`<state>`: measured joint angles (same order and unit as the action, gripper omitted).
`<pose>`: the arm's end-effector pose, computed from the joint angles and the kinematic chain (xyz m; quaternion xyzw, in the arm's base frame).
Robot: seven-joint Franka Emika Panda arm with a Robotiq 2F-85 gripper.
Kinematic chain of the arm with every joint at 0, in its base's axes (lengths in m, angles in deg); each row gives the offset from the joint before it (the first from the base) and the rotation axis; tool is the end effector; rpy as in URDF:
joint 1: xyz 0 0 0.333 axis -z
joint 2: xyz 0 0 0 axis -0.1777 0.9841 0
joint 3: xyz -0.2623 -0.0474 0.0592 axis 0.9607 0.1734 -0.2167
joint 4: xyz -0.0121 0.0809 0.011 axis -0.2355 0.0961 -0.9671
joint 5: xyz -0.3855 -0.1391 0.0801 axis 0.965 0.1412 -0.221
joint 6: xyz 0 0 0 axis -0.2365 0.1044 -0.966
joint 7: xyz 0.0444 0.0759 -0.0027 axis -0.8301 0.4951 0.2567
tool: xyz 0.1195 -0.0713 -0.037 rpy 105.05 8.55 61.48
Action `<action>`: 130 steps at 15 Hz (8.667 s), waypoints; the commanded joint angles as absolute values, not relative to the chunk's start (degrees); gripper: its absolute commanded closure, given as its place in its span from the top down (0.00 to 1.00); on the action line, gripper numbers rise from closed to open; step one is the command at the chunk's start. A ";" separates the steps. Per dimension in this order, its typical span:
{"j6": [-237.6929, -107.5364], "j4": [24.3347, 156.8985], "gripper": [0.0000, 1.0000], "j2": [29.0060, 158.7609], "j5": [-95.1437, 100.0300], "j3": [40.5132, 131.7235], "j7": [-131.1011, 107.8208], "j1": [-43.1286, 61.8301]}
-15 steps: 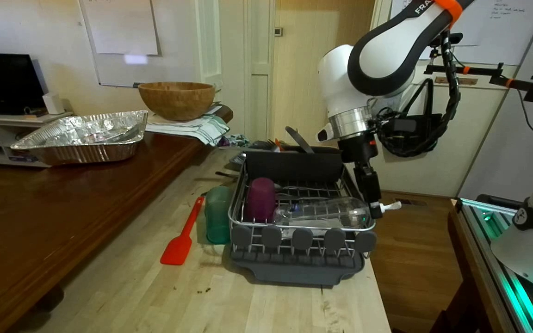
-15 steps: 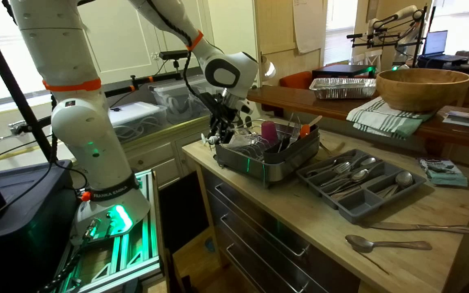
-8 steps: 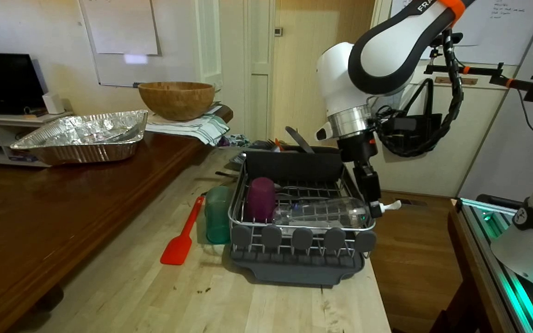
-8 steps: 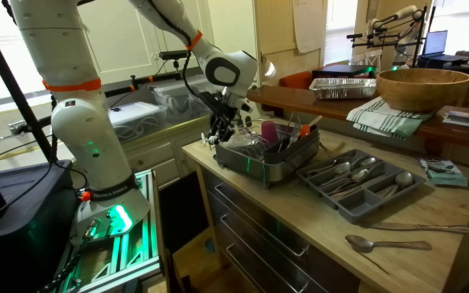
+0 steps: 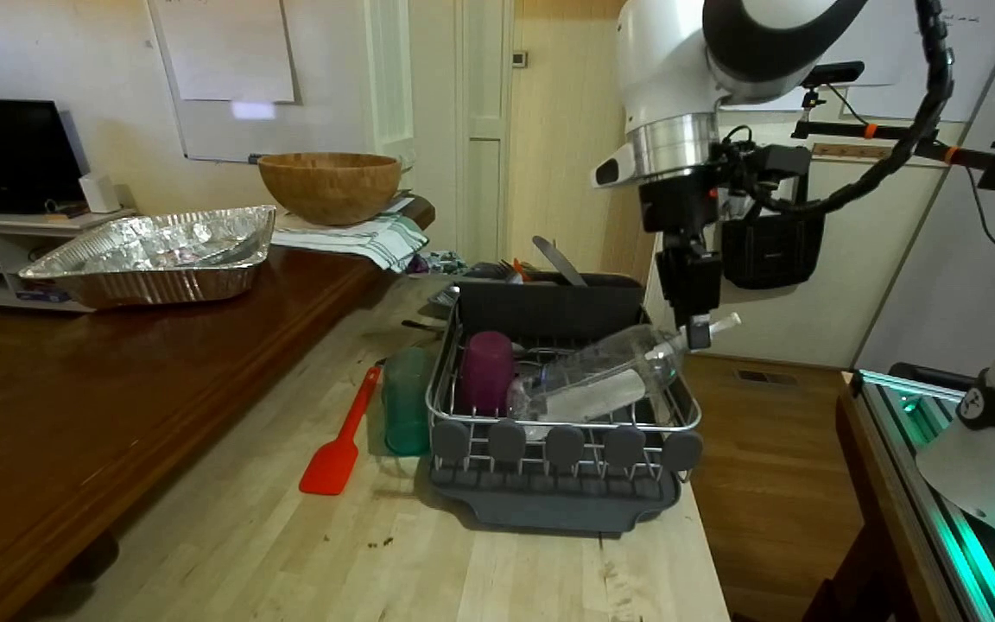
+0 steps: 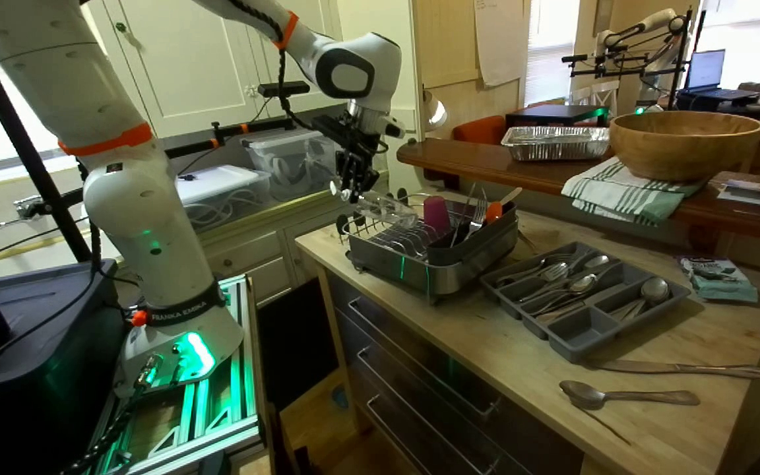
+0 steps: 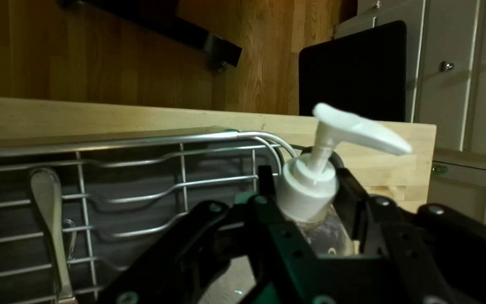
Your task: Put the bottle on the counter
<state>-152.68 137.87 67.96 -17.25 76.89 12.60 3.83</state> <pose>0.4363 0.1160 0.2547 -0.9662 -0.1879 0.1252 0.1246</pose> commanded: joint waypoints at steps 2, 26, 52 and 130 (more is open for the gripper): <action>-149.03 138.04 0.14 60.20 -17.14 79.04 18.19 3.08; -142.56 132.22 1.00 60.36 -0.14 78.08 23.41 -1.32; -150.96 147.66 1.00 46.13 22.56 76.63 48.75 -7.69; -144.99 110.12 0.12 57.79 23.67 69.66 84.86 -9.78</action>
